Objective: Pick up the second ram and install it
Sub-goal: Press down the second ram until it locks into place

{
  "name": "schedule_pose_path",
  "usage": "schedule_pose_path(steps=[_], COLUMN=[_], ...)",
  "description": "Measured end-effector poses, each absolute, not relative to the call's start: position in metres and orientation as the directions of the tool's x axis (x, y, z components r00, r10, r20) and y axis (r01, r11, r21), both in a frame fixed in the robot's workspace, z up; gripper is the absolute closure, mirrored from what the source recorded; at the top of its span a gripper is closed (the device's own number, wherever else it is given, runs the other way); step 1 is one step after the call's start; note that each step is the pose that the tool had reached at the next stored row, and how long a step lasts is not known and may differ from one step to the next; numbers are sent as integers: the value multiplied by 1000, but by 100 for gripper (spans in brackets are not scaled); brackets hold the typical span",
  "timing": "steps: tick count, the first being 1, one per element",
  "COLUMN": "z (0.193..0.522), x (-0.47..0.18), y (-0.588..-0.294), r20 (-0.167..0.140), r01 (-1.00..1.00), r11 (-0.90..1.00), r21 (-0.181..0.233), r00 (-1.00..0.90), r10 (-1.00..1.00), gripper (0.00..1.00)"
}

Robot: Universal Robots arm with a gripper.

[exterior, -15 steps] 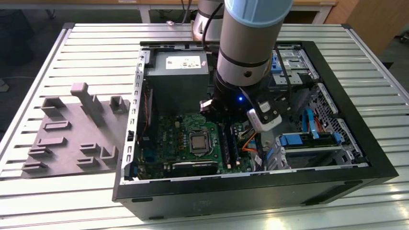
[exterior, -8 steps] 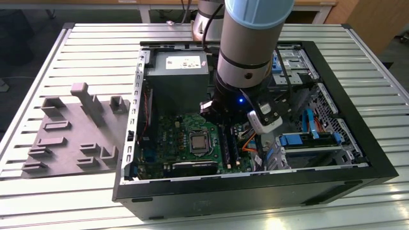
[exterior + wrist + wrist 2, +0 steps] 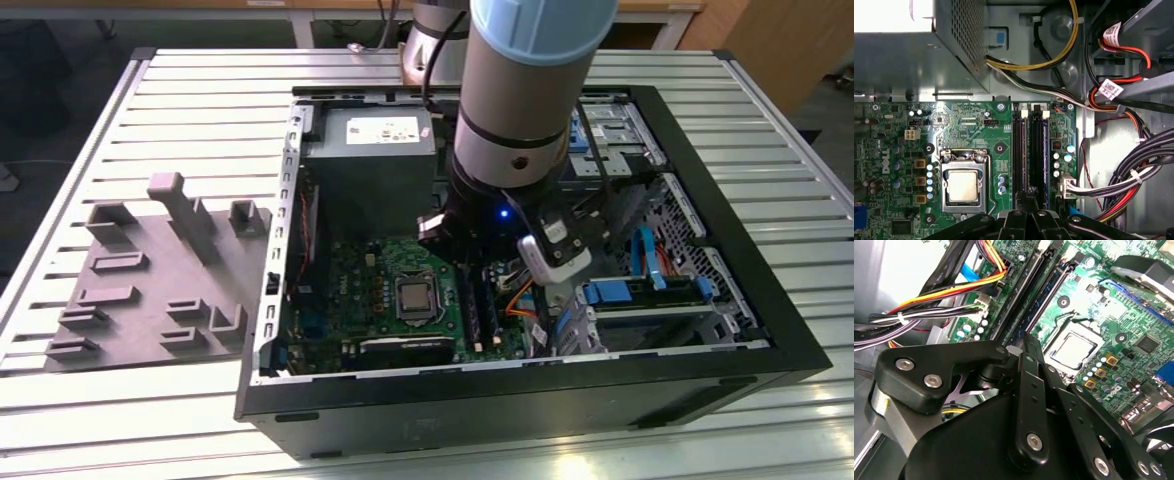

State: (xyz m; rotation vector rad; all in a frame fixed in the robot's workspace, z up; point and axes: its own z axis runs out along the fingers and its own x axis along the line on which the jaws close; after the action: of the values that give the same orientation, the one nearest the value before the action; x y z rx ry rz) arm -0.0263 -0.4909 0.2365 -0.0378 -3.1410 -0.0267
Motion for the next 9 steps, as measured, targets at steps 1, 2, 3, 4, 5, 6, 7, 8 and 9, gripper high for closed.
schedule_pose_path(steps=[1, 2, 3, 4, 5, 6, 7, 8, 9], z=[236, 236, 237, 237, 237, 237, 237, 236, 237], x=[-26, -26, -26, -26, -26, -26, -26, -26, -26], y=[-491, -492, -492, -493, -493, -494, -494, -495, -495], r20=[1, 1, 1, 1, 1, 1, 1, 1, 1], r01=[24, 24, 24, 24, 24, 24, 24, 24, 24], r11=[1000, 1000, 1000, 1000, 1000, 1000, 1000, 1000, 1000], r21=[17, 17, 17, 17, 17, 17, 17, 17, 17], r00=[-1000, -1000, -1000, -1000, -1000, -1000, -1000, -1000, -1000], r10=[24, 24, 24, 24, 24, 24, 24, 24, 24], gripper=[89, 89, 89, 89, 89, 89, 89, 89, 89])
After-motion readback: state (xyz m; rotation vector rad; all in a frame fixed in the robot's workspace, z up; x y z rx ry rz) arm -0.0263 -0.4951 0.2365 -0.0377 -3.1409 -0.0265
